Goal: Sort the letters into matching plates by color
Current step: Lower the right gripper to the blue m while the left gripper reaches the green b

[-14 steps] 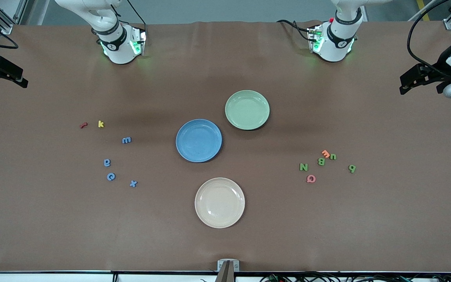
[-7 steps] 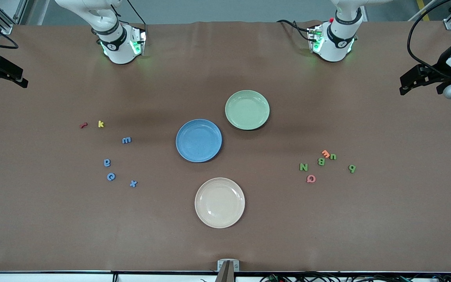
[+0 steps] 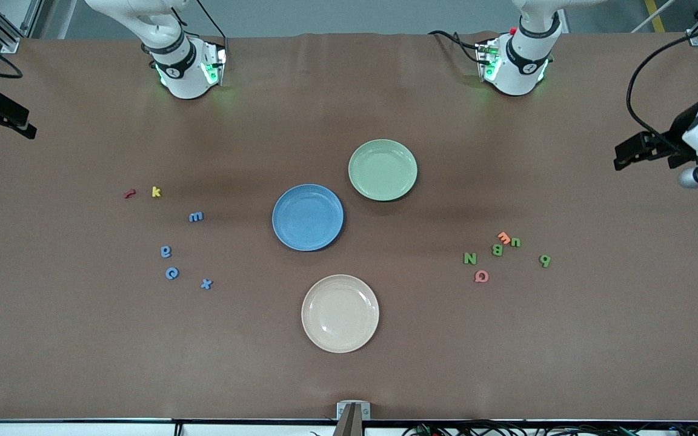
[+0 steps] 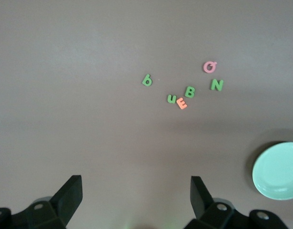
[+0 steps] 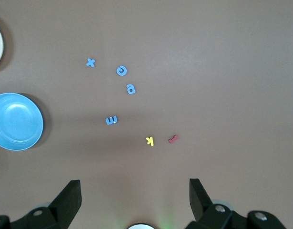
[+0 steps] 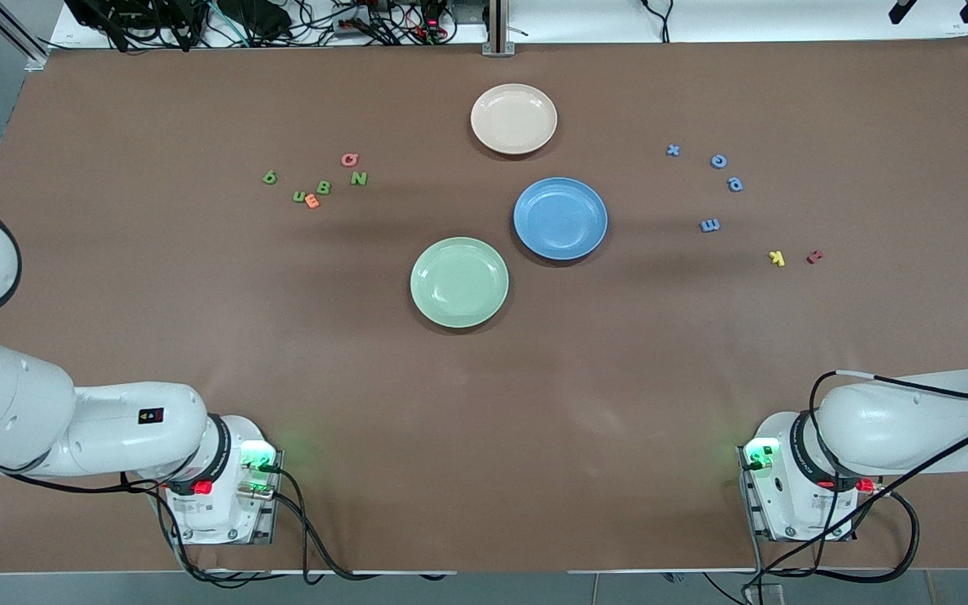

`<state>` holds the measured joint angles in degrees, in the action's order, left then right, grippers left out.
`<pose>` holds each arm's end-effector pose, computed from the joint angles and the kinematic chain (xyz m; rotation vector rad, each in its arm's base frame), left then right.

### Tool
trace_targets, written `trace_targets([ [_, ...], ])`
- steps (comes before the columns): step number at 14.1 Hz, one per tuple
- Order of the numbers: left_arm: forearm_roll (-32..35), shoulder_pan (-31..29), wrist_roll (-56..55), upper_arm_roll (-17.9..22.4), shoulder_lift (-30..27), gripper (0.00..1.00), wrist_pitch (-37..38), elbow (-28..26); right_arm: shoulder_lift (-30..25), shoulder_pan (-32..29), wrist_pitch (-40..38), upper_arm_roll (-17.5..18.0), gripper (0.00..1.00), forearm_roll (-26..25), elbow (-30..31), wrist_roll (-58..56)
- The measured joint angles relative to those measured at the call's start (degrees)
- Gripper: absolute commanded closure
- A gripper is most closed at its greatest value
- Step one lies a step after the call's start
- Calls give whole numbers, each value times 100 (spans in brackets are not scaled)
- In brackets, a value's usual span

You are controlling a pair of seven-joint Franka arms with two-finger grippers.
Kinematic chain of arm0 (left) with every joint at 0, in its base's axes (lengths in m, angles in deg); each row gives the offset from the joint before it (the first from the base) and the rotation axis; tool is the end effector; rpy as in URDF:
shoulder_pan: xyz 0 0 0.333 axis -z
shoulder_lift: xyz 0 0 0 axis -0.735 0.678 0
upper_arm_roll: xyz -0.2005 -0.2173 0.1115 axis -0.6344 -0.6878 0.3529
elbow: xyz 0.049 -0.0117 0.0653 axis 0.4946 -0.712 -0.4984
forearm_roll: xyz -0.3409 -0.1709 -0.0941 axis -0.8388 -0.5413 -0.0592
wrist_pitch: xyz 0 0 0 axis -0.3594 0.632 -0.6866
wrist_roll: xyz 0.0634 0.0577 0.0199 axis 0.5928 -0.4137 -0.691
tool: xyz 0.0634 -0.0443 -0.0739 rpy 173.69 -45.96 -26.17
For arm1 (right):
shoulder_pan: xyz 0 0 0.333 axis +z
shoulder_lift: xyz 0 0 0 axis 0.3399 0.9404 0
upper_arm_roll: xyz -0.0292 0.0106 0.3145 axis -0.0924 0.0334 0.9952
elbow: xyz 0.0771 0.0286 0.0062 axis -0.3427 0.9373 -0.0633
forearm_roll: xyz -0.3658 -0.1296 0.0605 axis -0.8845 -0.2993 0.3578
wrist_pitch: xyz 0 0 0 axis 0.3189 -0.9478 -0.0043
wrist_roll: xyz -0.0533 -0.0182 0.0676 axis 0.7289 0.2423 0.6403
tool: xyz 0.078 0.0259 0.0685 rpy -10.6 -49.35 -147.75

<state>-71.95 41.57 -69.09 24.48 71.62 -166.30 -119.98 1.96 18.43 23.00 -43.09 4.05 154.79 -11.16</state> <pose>0.5630 -0.0152 0.5854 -3.1153 -0.0365 0.1227 0.5214 -0.0416 0.6489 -3.1359 0.0529 0.0726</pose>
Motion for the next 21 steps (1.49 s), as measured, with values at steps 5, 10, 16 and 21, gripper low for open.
trace_targets([
  [5,1,-25,3,-14,722,1,-764,-326,841,-84,567,-1,0,-2,43,-191],
  [10,5,27,37,-79,813,3,-1675,-1071,1108,-84,874,5,0,12,446,-244],
  [16,477,57,674,-94,994,8,-2700,-1701,1124,81,2678,69,0,184,2098,-273],
  [21,502,69,1017,-119,1359,13,-3138,-1725,1134,487,4608,97,2,195,3504,-273],
])
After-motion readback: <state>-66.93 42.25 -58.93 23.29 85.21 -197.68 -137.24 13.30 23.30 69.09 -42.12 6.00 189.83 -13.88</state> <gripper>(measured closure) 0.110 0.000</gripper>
